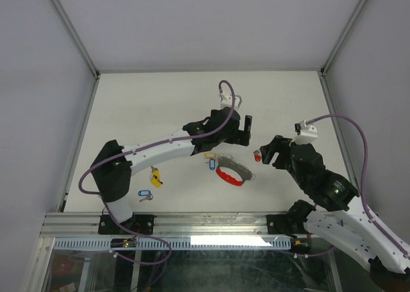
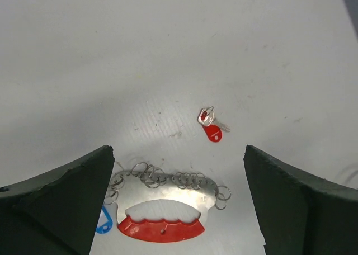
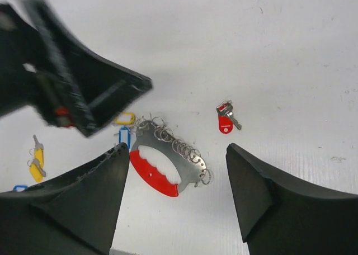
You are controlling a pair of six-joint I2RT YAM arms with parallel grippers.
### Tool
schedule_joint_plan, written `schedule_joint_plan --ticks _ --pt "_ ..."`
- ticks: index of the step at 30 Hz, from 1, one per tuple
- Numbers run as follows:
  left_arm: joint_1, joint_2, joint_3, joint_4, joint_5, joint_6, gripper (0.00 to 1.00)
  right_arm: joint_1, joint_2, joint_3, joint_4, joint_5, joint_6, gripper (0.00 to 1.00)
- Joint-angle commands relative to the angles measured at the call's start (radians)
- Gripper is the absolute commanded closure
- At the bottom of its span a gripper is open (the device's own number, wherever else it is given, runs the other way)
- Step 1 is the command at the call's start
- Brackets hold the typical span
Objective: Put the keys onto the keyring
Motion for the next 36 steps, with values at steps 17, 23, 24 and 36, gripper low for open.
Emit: schedule_joint_plan --ticks 17,23,24,36 --pt "0.173 -0.62 0.124 -0.275 -0.196 -0.085 0.01 0.003 0.394 -0.071 0.321 -0.172 0.041 0.26" --pt "0.172 -0.733 0.275 -0.311 -0.373 -0.009 0.01 0.004 0.479 -0.107 0.378 -0.134 0.079 0.26" --pt "0.173 -0.746 0.299 -0.319 -0.391 0.003 0.01 0.003 0.488 -0.111 0.382 -0.127 0.087 0.26" --pt "0.173 -0.835 0.374 -0.291 -0.551 0.125 0.01 0.002 0.579 -0.074 0.382 -0.028 0.086 0.26"
